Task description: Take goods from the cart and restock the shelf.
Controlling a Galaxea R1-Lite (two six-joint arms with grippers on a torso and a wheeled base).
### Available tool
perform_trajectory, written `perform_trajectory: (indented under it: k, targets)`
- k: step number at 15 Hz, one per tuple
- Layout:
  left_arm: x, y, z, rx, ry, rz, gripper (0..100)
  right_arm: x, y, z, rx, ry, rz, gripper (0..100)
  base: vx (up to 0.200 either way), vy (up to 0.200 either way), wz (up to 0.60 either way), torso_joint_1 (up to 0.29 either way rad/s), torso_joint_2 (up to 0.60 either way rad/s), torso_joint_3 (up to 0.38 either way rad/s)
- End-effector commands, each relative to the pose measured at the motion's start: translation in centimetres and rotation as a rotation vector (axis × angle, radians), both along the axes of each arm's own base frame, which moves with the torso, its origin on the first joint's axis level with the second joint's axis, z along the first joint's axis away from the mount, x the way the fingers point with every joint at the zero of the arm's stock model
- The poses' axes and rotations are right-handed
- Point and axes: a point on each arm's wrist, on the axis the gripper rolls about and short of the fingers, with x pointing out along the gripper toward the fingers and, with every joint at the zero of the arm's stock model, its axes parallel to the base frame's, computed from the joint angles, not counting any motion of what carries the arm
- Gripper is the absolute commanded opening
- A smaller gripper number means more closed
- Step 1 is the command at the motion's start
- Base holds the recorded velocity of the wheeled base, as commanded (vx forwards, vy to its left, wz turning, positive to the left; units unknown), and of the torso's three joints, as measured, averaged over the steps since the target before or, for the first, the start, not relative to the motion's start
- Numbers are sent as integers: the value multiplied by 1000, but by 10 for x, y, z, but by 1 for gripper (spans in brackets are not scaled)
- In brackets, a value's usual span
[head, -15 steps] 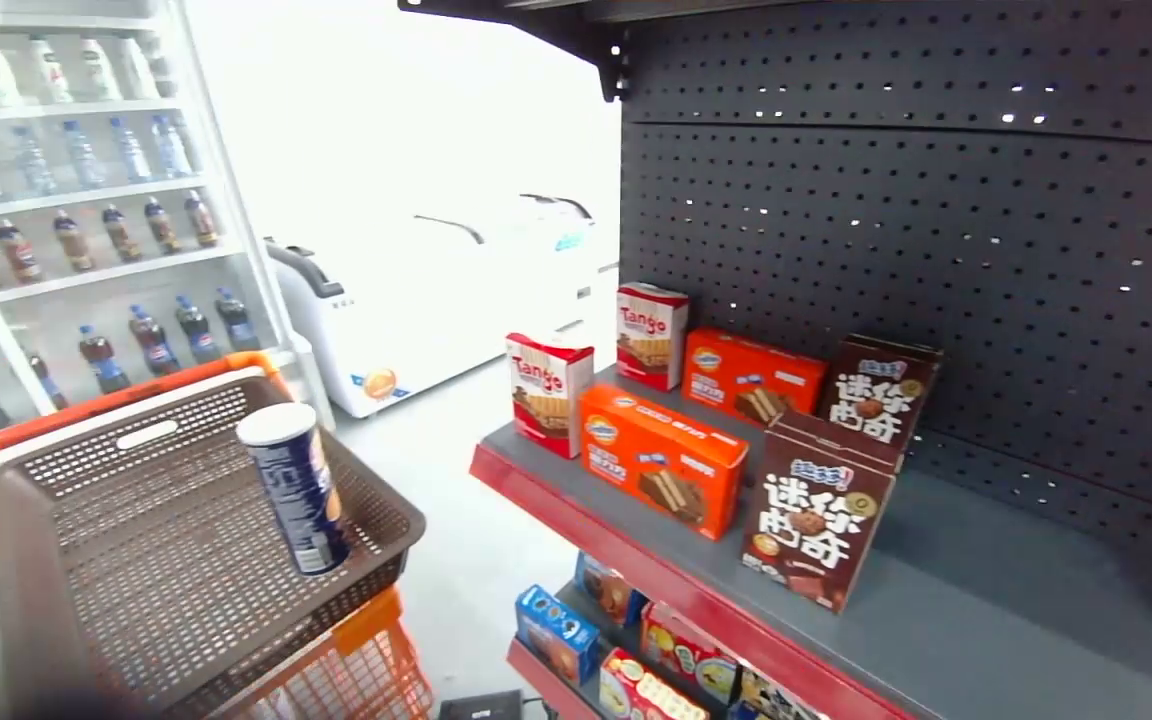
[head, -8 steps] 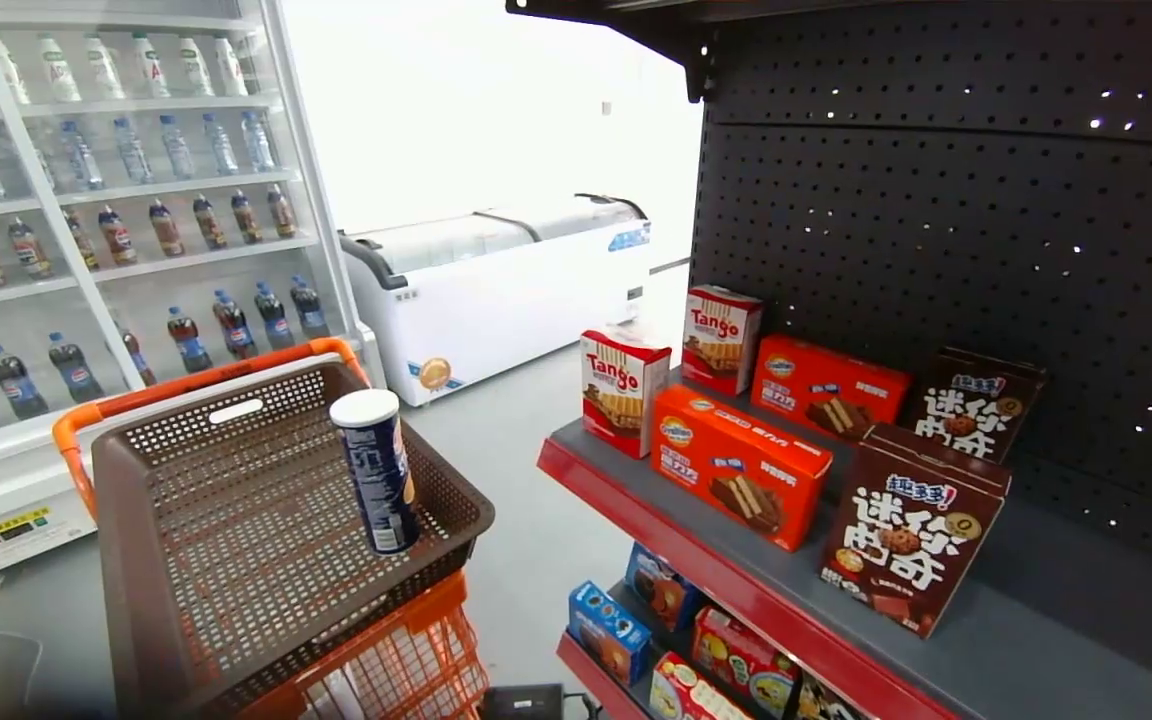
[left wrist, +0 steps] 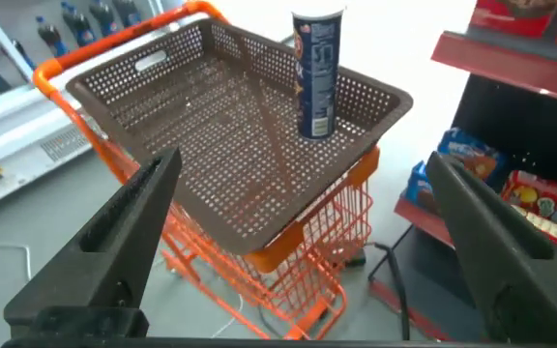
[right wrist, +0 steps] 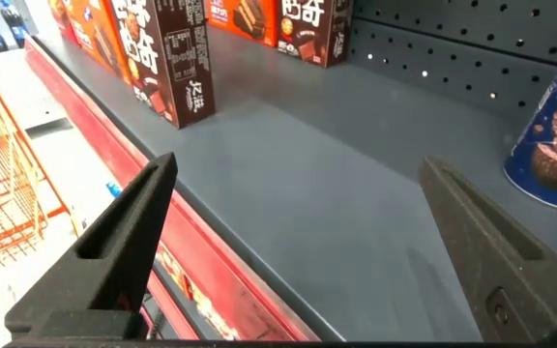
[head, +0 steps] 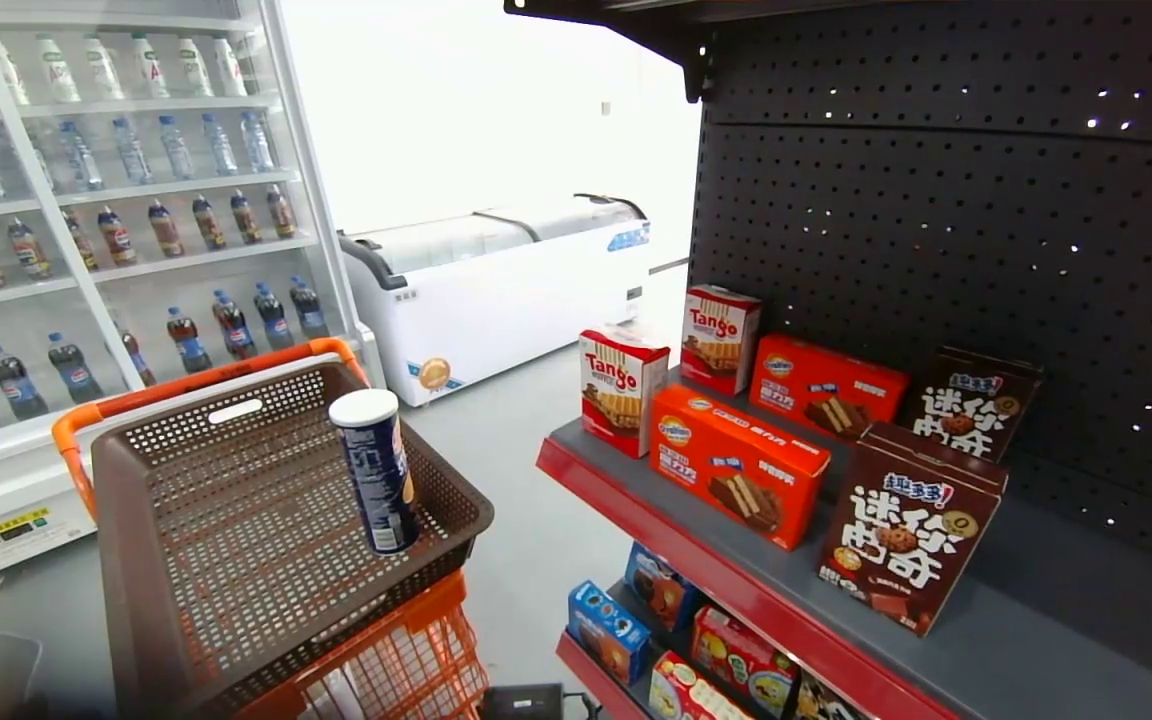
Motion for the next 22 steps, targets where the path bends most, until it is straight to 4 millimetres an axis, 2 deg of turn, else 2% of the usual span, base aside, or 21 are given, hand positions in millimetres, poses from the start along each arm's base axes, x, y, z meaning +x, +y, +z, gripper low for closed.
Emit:
perform_trajectory:
  k: [1, 4, 5, 8, 10, 11, 15, 19, 22]
  targets:
    - [74, -1, 7, 13, 233, 5, 100, 0, 0, 0, 0, 2, 0, 100, 0, 0, 0, 0, 0, 0]
    - [119, -2, 2, -7, 285, -59, 100, 0, 0, 0, 0, 2, 2, 100, 0, 0, 0, 0, 0, 0]
    - [142, -2, -2, 25, 319, -84, 100, 0, 0, 0, 0, 2, 0, 100, 0, 0, 0, 0, 0, 0]
    - [190, -3, -20, 38, 335, -95, 100, 0, 0, 0, 0, 2, 2, 100, 0, 0, 0, 0, 0, 0]
    - [212, -3, -29, 37, 327, -93, 100, 0, 0, 0, 0, 2, 2, 100, 0, 0, 0, 0, 0, 0]
    - [232, -4, -39, 40, 335, -100, 100, 0, 0, 0, 0, 2, 0, 100, 0, 0, 0, 0, 0, 0]
    - [286, -9, -68, 46, 273, -115, 100, 0, 0, 0, 0, 2, 0, 100, 0, 0, 0, 0, 0, 0]
    - [323, -14, -94, 49, 250, -125, 100, 0, 0, 0, 0, 2, 0, 100, 0, 0, 0, 0, 0, 0]
    - [335, -15, -109, 50, 239, -125, 100, 0, 0, 0, 0, 2, 0, 100, 0, 0, 0, 0, 0, 0]
